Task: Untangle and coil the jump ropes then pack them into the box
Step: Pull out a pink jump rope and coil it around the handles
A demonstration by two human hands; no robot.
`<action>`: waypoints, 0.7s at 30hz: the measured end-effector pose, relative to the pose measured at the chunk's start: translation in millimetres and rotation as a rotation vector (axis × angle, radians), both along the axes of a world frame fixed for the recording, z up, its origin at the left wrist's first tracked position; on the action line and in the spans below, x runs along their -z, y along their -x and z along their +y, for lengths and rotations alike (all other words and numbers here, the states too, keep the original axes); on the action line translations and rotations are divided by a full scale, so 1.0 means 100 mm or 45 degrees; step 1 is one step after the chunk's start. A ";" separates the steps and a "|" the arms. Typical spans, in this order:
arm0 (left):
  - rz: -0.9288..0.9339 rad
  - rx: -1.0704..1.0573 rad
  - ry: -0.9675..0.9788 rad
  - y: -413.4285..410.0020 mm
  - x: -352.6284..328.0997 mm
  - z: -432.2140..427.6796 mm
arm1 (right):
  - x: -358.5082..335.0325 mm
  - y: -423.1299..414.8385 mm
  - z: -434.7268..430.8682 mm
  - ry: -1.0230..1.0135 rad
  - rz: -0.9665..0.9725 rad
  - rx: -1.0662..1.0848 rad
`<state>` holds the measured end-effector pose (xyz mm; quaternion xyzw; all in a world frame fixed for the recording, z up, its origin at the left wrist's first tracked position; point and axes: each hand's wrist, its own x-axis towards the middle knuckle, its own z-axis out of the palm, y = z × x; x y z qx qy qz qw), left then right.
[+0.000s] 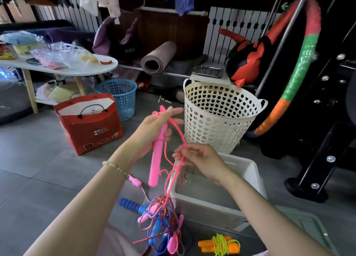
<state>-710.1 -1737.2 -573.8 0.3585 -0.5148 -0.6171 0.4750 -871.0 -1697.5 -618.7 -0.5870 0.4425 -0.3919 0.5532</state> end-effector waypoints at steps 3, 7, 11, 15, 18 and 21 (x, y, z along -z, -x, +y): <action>-0.451 0.105 0.060 -0.07 0.23 0.07 | -0.16 0.06 -0.04 0.132 -0.210 0.218; -0.837 0.358 0.159 -0.05 0.53 0.19 | -0.42 0.13 -0.10 0.170 -0.589 0.374; -0.622 0.160 0.110 -0.10 0.47 0.16 | -0.44 0.22 -0.16 0.153 -0.609 0.372; -0.171 0.017 0.111 -0.06 0.22 0.17 | -0.19 0.11 -0.13 -0.095 -0.360 -0.020; 0.138 -0.036 0.052 -0.07 0.00 0.14 | 0.05 -0.05 -0.06 -0.138 0.068 -0.362; 0.134 -0.086 0.060 -0.15 -0.03 0.07 | 0.17 -0.14 -0.05 -0.095 0.203 -0.368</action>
